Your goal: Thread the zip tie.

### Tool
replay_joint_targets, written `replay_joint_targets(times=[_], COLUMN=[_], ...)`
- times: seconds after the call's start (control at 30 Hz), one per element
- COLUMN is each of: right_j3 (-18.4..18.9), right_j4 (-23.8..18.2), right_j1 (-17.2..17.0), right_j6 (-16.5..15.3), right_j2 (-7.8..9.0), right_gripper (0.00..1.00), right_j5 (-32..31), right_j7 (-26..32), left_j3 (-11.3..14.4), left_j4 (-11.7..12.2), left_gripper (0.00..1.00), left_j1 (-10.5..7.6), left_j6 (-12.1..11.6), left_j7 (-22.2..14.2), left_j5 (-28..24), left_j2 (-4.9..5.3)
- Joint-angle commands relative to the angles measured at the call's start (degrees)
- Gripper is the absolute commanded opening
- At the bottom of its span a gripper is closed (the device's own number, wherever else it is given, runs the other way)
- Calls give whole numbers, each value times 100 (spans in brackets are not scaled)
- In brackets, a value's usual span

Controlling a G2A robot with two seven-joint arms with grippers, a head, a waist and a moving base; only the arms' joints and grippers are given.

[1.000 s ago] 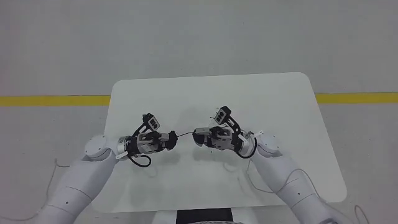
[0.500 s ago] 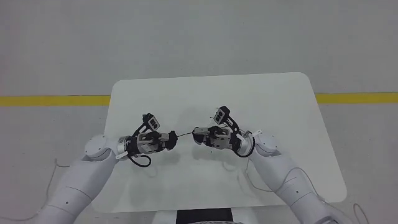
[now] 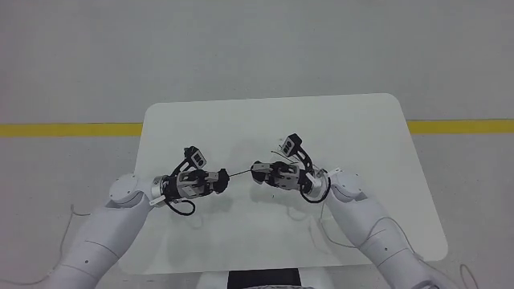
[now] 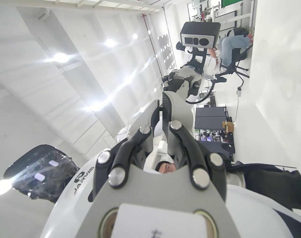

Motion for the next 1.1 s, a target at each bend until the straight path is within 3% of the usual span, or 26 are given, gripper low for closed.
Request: replay_joint_targets(times=[0.0,0.37,0.4,0.47,0.5,0.57,0.6,0.7,0.8,0.97,1.07], right_j3=[32,68,68,71,72,73,73,78,89,82,58], right_j4=[-44,-161,-163,-167,-169,-175,-177,-190,-204,-305,-405], right_j1=[-34,-109,-108,-103,-102,-104,-105,-109,-112,-156,-194], right_j6=[-8,28,25,20,17,9,9,5,-7,-29,-29], right_j2=[15,52,53,57,59,64,66,76,88,106,108], right_gripper=[0,0,0,0,0,0,0,0,0,0,0], right_j5=[-22,8,8,5,5,-16,-23,-74,-155,-286,-310], right_j7=[-8,28,26,19,15,-2,-8,-38,-80,-169,-244], left_j3=[26,48,48,46,44,43,43,42,44,73,122], left_j4=[-71,-115,-111,-107,-104,-104,-105,-106,-106,-145,-168], left_gripper=[0,0,4,40,47,74,83,95,100,100,85], left_j1=[18,38,36,34,34,37,38,40,42,49,49], left_j6=[19,62,69,78,82,88,91,92,92,88,57], left_j7=[161,228,234,240,241,244,242,239,237,271,326], left_j5=[31,80,88,99,99,100,95,89,71,57,69], left_j2=[-6,2,3,6,7,10,10,13,13,8,-4])
